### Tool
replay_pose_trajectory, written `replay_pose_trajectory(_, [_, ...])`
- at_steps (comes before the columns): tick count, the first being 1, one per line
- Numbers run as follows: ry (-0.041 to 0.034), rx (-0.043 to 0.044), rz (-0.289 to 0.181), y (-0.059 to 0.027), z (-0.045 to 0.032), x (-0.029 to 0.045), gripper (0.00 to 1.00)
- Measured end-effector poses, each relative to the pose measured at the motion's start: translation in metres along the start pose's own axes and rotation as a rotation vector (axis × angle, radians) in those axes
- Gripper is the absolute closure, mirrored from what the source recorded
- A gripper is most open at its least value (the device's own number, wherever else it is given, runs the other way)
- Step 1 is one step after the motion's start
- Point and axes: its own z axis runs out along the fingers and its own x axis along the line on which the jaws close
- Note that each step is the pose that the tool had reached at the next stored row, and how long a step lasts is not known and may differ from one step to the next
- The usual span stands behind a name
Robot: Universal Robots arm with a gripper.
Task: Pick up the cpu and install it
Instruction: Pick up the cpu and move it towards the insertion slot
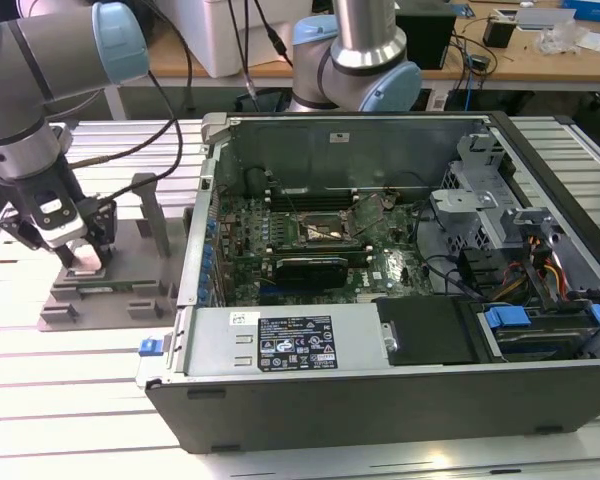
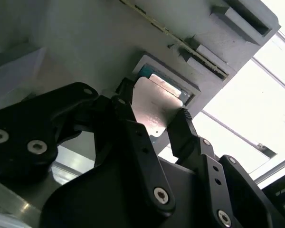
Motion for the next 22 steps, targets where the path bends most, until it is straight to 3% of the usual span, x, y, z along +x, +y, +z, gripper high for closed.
replay_pose_trajectory(3, [0.0003, 0.0069, -0.001, 0.0113, -0.0128, -0.0012, 0.46])
replay_pose_trajectory(7, [0.001, 0.014, 0.0, 0.0182, -0.0223, -0.0018, 0.47])
replay_pose_trajectory(11, [0.0011, 0.0178, -0.001, 0.0194, -0.0294, -0.0021, 0.47])
replay_pose_trajectory(16, [0.0014, 0.0211, -0.001, 0.0201, -0.0503, -0.0024, 0.47])
replay_pose_trajectory(22, [0.0017, 0.024, -0.001, 0.0209, -0.0691, -0.0026, 0.47])
